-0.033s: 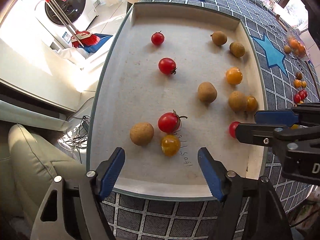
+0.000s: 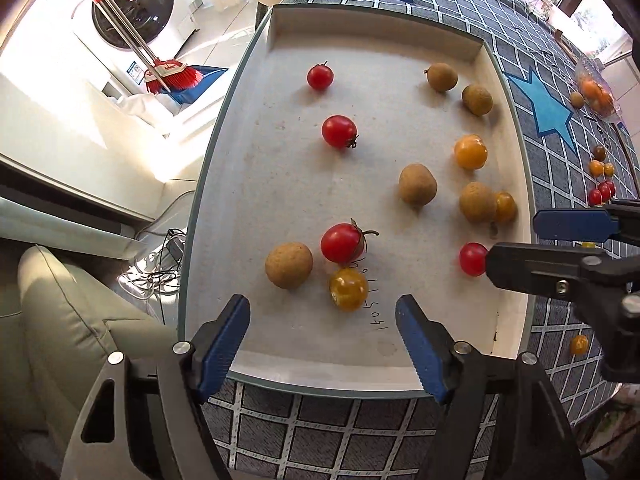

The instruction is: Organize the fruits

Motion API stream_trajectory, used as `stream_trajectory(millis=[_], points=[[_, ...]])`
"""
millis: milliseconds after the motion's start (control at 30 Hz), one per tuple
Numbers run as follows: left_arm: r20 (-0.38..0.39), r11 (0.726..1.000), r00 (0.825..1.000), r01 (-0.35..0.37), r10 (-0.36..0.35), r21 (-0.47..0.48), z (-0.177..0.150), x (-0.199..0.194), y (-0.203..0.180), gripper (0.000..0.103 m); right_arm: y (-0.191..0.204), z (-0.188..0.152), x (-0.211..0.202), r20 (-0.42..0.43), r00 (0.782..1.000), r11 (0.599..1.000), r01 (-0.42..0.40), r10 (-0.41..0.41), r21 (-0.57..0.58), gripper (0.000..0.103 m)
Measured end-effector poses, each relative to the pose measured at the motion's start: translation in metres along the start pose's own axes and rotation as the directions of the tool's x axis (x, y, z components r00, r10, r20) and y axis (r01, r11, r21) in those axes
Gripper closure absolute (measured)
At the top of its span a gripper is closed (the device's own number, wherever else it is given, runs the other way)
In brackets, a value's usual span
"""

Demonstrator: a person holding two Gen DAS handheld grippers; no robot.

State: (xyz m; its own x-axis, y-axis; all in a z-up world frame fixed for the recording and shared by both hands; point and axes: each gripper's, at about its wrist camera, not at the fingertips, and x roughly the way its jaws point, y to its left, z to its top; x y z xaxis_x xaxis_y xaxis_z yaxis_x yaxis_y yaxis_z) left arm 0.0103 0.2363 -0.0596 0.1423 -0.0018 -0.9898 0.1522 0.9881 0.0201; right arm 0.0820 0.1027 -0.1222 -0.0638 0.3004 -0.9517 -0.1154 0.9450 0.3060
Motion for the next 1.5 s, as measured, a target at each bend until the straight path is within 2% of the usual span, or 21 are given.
stream_trajectory(millis=[33, 100, 167, 233, 300, 333, 367, 500, 633, 1067, 1500], points=[[-0.009, 1.000, 1.000, 0.006, -0.006, -0.004, 0.000, 0.000, 0.001, 0.027, -0.001, -0.001, -0.007, 0.013, 1.000, 1.000, 0.000, 0.000, 0.004, 0.026], [-0.026, 1.000, 1.000, 0.014, -0.015, -0.014, -0.002, -0.002, 0.002, 0.026, -0.004, -0.003, -0.020, 0.031, 0.999, 1.000, 0.022, -0.023, 0.022, 0.020], [-0.021, 1.000, 1.000, -0.005, 0.005, -0.011, -0.003, -0.007, 0.002, 0.002, -0.003, 0.000, -0.029, 0.045, 0.998, 0.998, 0.035, -0.036, 0.043, 0.020], [-0.001, 1.000, 1.000, -0.019, 0.019, 0.001, -0.002, -0.014, 0.002, 0.000, -0.007, -0.002, -0.037, 0.044, 0.996, 0.996, 0.069, -0.071, 0.053, 0.016], [0.003, 1.000, 1.000, -0.002, 0.002, 0.007, -0.001, -0.021, 0.000, 0.000, -0.007, -0.003, -0.046, 0.048, 0.993, 0.993, 0.107, -0.110, 0.046, 0.012], [0.014, 1.000, 1.000, 0.002, -0.002, 0.009, 0.000, -0.025, -0.002, 0.000, -0.005, -0.005, -0.048, 0.053, 0.991, 0.992, 0.121, -0.123, 0.040, 0.004], [0.026, 1.000, 1.000, 0.002, -0.003, 0.014, 0.001, -0.029, -0.003, 0.000, -0.007, -0.006, -0.053, 0.058, 0.989, 0.991, 0.132, -0.134, 0.036, 0.000], [0.037, 0.999, 0.998, -0.048, 0.047, 0.019, 0.007, -0.045, -0.006, 0.000, -0.008, -0.017, -0.073, 0.088, 0.980, 0.984, 0.174, -0.177, 0.039, 0.000], [0.030, 0.996, 0.997, -0.079, 0.077, 0.049, 0.012, -0.051, -0.010, 0.000, -0.008, -0.020, -0.081, 0.096, 0.978, 0.980, 0.180, -0.187, 0.080, 0.000], [0.009, 0.992, 0.998, -0.063, 0.062, 0.112, 0.006, -0.067, -0.017, 0.000, -0.007, -0.019, -0.090, 0.046, 0.970, 0.965, 0.229, -0.237, 0.130, 0.000], [0.000, 0.989, 0.999, -0.046, 0.047, 0.142, -0.001, -0.071, -0.020, 0.000, 0.004, -0.020, -0.086, 0.028, 0.958, 0.956, 0.281, -0.284, 0.085, 0.000]])
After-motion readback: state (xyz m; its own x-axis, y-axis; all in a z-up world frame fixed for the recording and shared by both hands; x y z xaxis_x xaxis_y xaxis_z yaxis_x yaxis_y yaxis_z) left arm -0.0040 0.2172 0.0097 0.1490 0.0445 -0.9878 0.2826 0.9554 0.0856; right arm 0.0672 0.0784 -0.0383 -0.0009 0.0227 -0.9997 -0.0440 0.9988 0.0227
